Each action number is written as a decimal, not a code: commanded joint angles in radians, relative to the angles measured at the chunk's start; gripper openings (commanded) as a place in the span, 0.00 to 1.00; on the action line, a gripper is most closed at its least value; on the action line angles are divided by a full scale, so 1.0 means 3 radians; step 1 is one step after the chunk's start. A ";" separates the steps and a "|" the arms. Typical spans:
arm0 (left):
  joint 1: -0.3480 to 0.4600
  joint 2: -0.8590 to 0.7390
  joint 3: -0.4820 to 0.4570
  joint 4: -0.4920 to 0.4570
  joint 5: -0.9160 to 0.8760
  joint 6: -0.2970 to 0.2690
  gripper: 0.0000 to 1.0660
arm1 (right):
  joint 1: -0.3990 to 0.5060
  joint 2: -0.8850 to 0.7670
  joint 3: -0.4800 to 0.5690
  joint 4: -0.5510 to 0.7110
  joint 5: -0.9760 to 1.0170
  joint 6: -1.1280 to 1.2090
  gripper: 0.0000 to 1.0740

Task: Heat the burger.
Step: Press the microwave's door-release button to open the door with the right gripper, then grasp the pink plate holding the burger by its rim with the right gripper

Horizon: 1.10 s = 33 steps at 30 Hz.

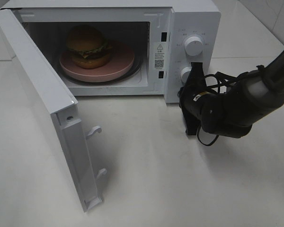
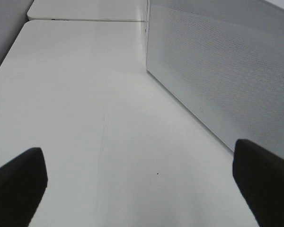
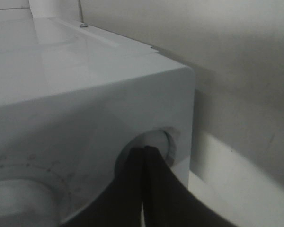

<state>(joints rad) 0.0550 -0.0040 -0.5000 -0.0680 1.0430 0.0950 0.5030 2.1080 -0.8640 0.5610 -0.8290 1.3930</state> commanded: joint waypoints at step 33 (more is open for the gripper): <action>-0.0010 -0.0070 0.0010 -0.0037 -0.0017 -0.0010 0.94 | -0.0007 -0.1830 0.0843 -0.0530 0.2293 -0.2447 0.05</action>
<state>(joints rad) 0.0550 -0.0040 -0.5000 -0.0680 1.0430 0.0950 0.5050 1.5880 -0.6110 0.4060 -0.2000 0.7650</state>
